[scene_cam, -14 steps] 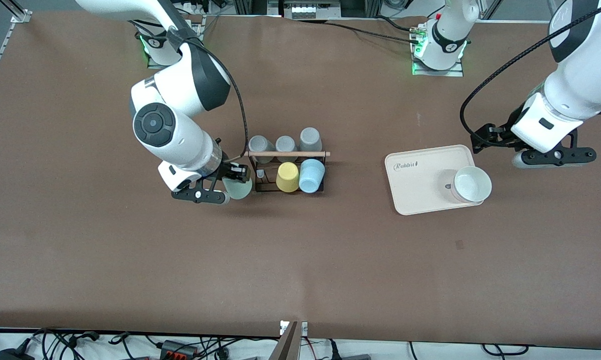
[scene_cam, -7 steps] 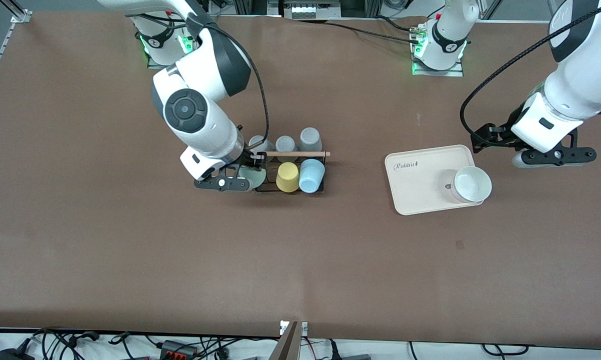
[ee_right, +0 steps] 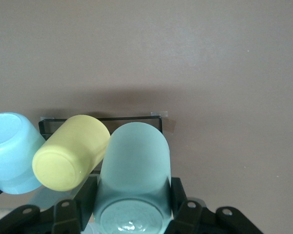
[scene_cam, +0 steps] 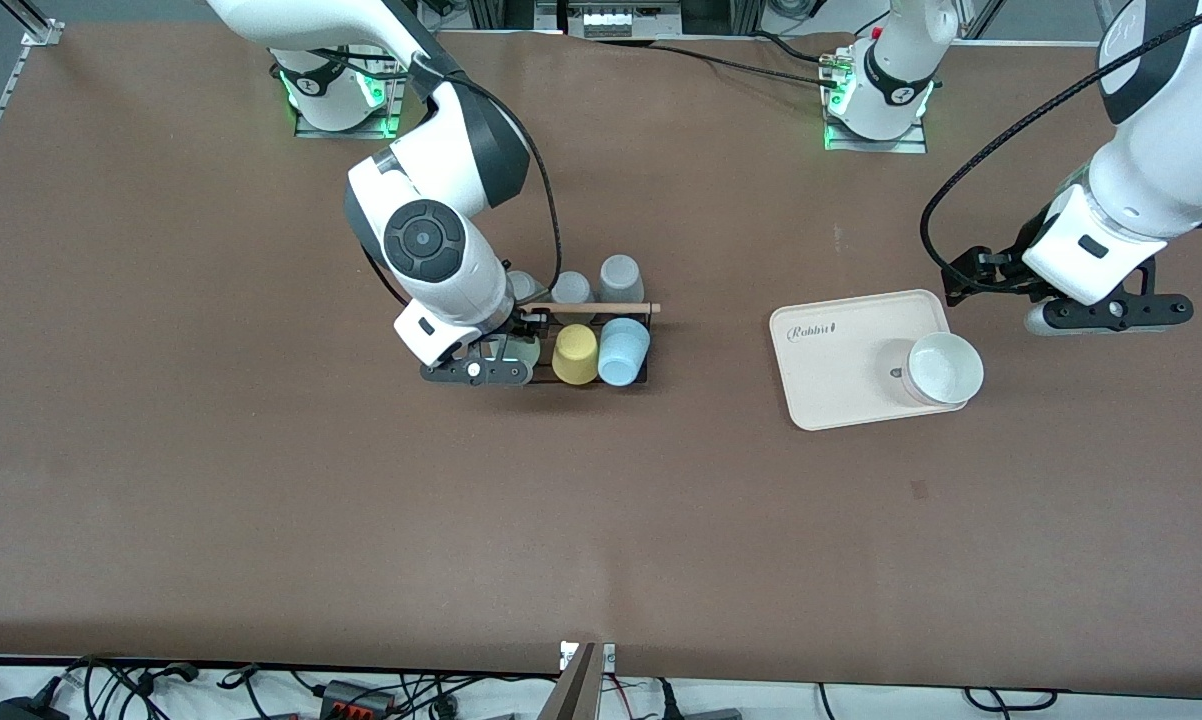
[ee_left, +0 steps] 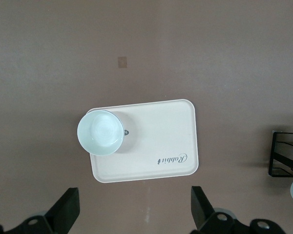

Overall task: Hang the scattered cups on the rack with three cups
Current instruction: 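Lower the green cup into the rack beside the yellow cup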

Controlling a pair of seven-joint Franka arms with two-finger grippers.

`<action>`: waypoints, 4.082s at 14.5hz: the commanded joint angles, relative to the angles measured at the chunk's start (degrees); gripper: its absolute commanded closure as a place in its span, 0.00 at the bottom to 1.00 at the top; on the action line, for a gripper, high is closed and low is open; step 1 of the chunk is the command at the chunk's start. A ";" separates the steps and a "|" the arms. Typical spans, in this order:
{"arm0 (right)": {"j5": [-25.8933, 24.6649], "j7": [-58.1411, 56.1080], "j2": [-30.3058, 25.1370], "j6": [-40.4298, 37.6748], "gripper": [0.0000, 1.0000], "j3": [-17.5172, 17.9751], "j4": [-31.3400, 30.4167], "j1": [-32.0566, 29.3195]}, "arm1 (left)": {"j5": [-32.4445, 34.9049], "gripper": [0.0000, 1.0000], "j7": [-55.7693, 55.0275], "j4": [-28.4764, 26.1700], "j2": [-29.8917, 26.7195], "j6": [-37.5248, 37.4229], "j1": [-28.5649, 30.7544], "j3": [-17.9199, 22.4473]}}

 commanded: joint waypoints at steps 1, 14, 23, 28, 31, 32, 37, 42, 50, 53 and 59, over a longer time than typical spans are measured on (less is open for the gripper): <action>-0.63 1.16 2.01 1.13 0.82 -0.25 2.03 0.72 | -1.05 0.00 1.27 -0.38 -1.10 -0.39 0.56 -0.13; -0.80 3.98 4.39 4.57 0.82 -0.34 2.03 2.22 | -1.06 0.00 1.27 -0.38 -1.10 -0.39 0.65 -0.04; -3.79 4.06 2.90 2.81 0.82 -0.51 2.64 2.39 | -1.05 0.00 1.27 -0.38 -1.10 -0.39 0.56 0.05; -3.27 5.91 3.34 3.25 0.82 -0.07 4.93 3.27 | -1.05 0.00 1.27 -0.38 -1.10 -0.39 0.65 0.05; -3.18 5.74 3.25 2.81 0.82 -0.16 4.93 3.63 | -1.05 0.00 1.27 -0.38 -1.10 -0.39 0.65 0.05; -3.26 5.74 3.34 2.81 0.82 -0.16 4.93 3.71 | -1.05 0.00 1.27 -0.38 -1.10 -0.39 0.74 0.05; -3.44 5.56 4.74 2.81 0.82 -0.16 4.67 4.15 | -1.05 0.00 1.35 -0.38 -1.10 -0.39 0.74 0.05; -3.79 4.86 5.62 2.72 0.82 -0.42 4.40 3.19 | -1.05 0.00 1.27 -0.38 -1.10 -0.39 0.83 0.05; -3.18 6.70 5.01 1.32 0.82 -0.25 5.81 3.27 | -1.06 0.00 1.35 -0.38 -1.10 -0.39 0.83 0.05; -3.97 7.23 5.35 1.32 0.82 -0.42 5.11 4.33 | -1.14 0.00 1.27 -0.38 -1.10 -0.39 0.83 0.05; -3.79 6.70 5.80 1.23 0.82 -0.42 2.74 3.45 | -1.05 0.00 1.35 -0.38 -1.10 -0.39 0.83 0.05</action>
